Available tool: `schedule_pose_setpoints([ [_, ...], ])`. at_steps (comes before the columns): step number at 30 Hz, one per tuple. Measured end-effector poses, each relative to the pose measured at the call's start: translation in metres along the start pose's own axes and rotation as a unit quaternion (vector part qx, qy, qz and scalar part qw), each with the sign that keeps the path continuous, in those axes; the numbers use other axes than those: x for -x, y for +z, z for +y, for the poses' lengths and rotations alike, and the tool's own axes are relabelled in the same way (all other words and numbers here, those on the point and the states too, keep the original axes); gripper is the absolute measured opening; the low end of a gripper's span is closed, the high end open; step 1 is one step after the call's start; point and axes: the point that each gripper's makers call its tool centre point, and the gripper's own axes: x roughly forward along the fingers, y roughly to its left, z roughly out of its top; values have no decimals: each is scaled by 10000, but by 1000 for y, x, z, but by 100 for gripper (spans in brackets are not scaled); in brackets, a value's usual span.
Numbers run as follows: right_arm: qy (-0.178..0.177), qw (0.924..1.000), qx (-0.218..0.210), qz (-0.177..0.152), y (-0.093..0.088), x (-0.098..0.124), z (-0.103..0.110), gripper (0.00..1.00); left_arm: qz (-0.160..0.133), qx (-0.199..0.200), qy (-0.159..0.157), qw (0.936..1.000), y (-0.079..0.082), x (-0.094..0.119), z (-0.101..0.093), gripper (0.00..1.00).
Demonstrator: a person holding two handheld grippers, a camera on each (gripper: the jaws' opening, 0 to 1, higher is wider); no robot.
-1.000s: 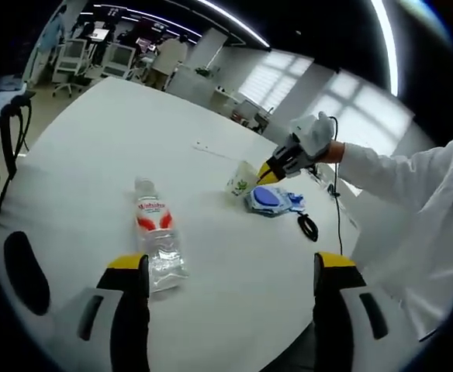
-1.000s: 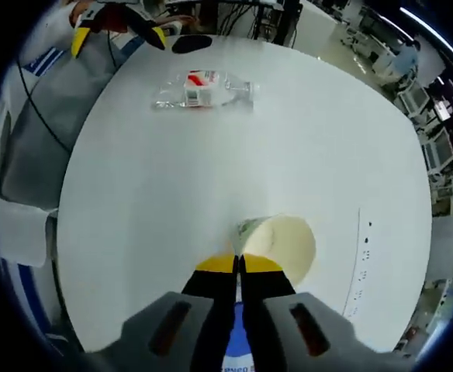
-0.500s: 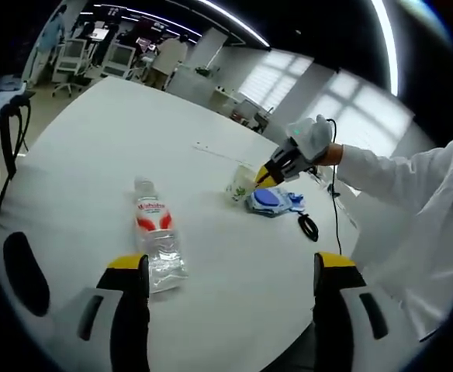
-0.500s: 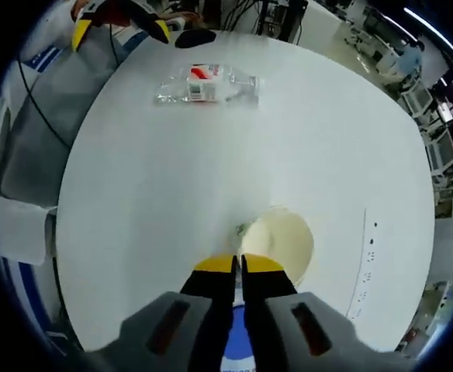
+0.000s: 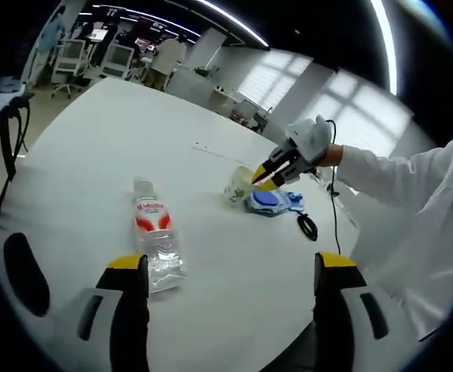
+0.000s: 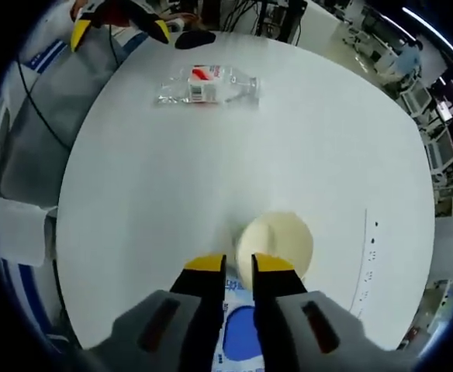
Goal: Arrange the tabletop items into an orderly group along one side of the table until the central work area is clear of visible clutter.
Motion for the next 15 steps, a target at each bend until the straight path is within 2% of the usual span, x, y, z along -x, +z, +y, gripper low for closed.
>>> schedule_pose_setpoints([
  [11,-104,9996,-170,-178,2,5,3,21,20,-44,-34,10000,3,-1,-3,91],
  [15,-105,9987,-383,-318,4,8,2,23,-4,-25,-68,10000,5,-1,-5,91],
])
